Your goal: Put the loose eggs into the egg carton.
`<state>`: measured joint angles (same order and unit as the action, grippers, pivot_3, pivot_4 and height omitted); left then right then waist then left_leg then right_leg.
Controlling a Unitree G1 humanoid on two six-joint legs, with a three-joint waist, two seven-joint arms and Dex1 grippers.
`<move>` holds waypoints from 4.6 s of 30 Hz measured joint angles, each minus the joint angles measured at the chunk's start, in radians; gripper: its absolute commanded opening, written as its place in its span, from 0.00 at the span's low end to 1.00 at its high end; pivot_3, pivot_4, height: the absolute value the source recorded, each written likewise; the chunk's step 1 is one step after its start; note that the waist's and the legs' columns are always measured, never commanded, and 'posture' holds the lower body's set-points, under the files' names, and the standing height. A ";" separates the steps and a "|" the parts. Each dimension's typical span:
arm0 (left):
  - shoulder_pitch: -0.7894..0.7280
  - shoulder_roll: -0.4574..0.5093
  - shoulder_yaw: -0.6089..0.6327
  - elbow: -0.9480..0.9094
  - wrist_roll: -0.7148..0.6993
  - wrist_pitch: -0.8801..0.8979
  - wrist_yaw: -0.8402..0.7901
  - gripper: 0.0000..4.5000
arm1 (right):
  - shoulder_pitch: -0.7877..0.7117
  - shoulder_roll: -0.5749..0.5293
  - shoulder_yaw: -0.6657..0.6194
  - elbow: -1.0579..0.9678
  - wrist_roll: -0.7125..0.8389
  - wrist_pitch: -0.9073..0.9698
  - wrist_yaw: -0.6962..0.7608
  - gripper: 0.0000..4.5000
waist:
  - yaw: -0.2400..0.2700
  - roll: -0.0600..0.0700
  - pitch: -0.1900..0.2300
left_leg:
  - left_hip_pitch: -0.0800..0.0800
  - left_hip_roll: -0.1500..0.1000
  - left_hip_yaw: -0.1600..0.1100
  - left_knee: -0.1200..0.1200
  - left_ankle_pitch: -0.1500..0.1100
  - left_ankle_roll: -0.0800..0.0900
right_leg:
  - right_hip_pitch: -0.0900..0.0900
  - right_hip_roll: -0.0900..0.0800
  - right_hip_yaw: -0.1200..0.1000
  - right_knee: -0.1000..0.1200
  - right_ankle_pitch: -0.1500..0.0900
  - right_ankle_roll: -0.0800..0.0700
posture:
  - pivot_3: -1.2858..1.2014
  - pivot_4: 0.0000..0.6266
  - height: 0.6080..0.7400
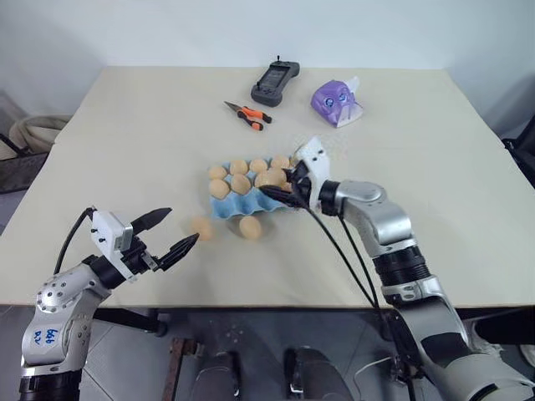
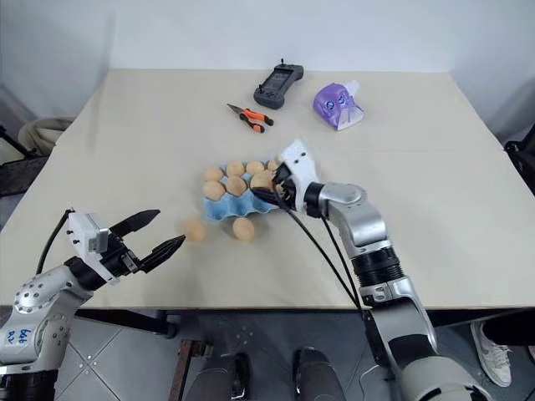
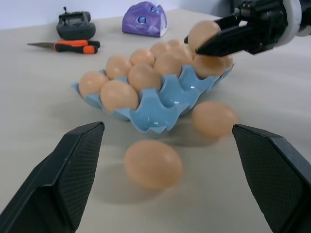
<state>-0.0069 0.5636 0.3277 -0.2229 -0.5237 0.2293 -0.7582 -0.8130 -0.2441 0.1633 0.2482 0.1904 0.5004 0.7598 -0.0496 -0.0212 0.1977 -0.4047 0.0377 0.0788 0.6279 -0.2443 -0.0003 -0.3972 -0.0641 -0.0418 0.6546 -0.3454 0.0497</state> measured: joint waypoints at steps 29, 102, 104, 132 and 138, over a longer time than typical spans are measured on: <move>0.068 0.083 0.026 0.048 0.015 -0.023 -0.117 1.00 | 0.696 -0.418 -0.407 -0.307 0.208 -0.343 0.297 0.99 | 0.005 0.000 0.000 | 0.005 0.002 0.001 -0.006 -0.001 0.000 | 0.004 0.004 0.001 -0.006 0.000 0.000 | 0.52 0.24 1.00; -0.346 -0.066 -0.342 0.189 0.232 0.093 -0.069 0.40 | 0.830 -0.372 -0.378 -0.495 0.231 -0.365 0.128 1.00 | 0.023 -0.001 0.000 | 0.014 0.000 0.015 -0.001 0.000 0.004 | 0.006 0.003 0.018 -0.001 0.005 0.007 | 0.52 0.24 1.00; -0.339 -0.067 -0.347 0.189 0.232 0.103 -0.074 0.50 | 0.823 -0.368 -0.366 -0.491 0.231 -0.365 0.127 1.00 | 0.023 -0.001 0.000 | 0.014 0.000 0.016 -0.001 0.000 0.004 | 0.006 0.003 0.019 -0.001 0.005 0.007 | 0.52 0.24 1.00; -0.366 -0.194 -0.435 0.169 0.286 0.184 0.081 0.22 | 0.816 -0.360 -0.361 -0.488 0.232 -0.359 0.115 1.00 | 0.024 -0.001 0.000 | 0.014 0.000 0.016 0.000 0.000 0.005 | 0.006 0.003 0.020 -0.001 0.006 0.009 | 0.52 0.24 1.00; -0.363 -0.190 -0.334 0.159 0.202 0.154 0.037 0.22 | 0.800 -0.353 -0.357 -0.487 0.232 -0.355 0.112 1.00 | 0.024 -0.001 0.000 | 0.013 0.000 0.017 -0.001 0.000 0.005 | 0.006 0.003 0.020 -0.002 0.006 0.008 | 0.52 0.24 1.00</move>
<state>-0.3700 0.3741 -0.0061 -0.0634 -0.3221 0.3838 -0.7216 -0.0135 -0.5975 -0.1934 -0.2386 0.4220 0.1453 0.8715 -0.0252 -0.0226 0.1979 -0.3913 0.0373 0.0954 0.6271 -0.2446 0.0048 -0.3914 -0.0608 -0.0218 0.6526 -0.3393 0.0581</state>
